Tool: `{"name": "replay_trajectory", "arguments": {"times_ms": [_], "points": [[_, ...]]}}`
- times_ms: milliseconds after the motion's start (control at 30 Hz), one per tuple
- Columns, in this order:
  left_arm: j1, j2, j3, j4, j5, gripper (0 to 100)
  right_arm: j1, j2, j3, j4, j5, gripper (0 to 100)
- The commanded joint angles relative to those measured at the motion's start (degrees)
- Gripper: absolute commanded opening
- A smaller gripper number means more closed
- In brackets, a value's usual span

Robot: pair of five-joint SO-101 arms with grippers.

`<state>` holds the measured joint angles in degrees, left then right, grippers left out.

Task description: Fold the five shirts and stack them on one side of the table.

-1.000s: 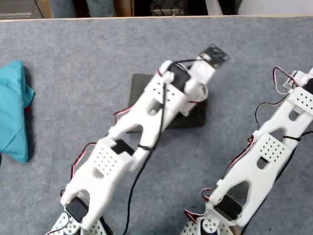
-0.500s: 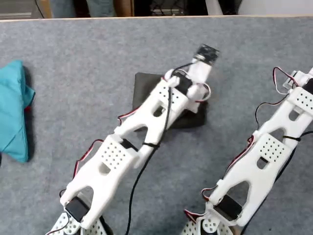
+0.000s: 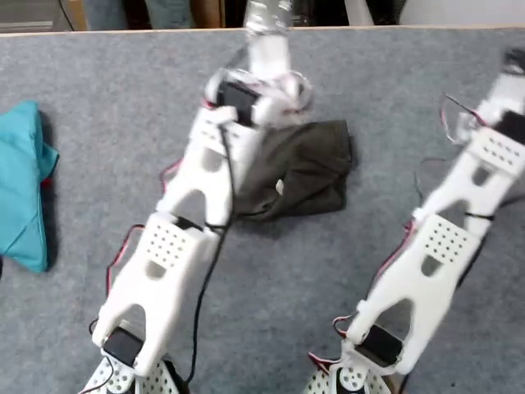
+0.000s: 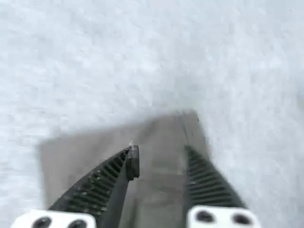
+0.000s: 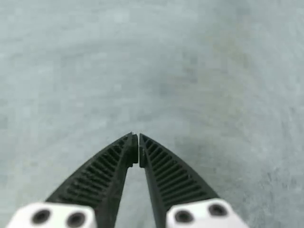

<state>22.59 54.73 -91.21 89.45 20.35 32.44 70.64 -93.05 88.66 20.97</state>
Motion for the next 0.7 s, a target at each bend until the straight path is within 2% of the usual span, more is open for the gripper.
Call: {"name": "replay_trajectory", "arguments": {"times_ms": [0,167,267,367,500,667], "points": [[-6.5,-1.3,3.6,-0.5,-0.5,3,-8.3,-8.5,-2.9,7.5,6.0,1.4],[-10.2,7.9,17.6,-9.8,-0.4,3,-21.0,-12.4,-2.7,11.3,10.1,1.4],[-10.9,12.4,18.3,-12.9,-0.4,3,-27.7,-9.9,-2.9,11.5,10.3,1.4],[-12.8,14.3,18.3,-12.7,4.0,3,-31.5,-7.3,-2.9,11.5,10.3,1.4],[-17.1,14.3,15.6,-8.9,7.4,3,-34.1,-5.1,-2.9,12.4,10.3,1.4],[-21.8,14.3,0.4,4.2,6.7,3,-36.8,-5.1,-2.9,12.5,10.2,1.4]]}}
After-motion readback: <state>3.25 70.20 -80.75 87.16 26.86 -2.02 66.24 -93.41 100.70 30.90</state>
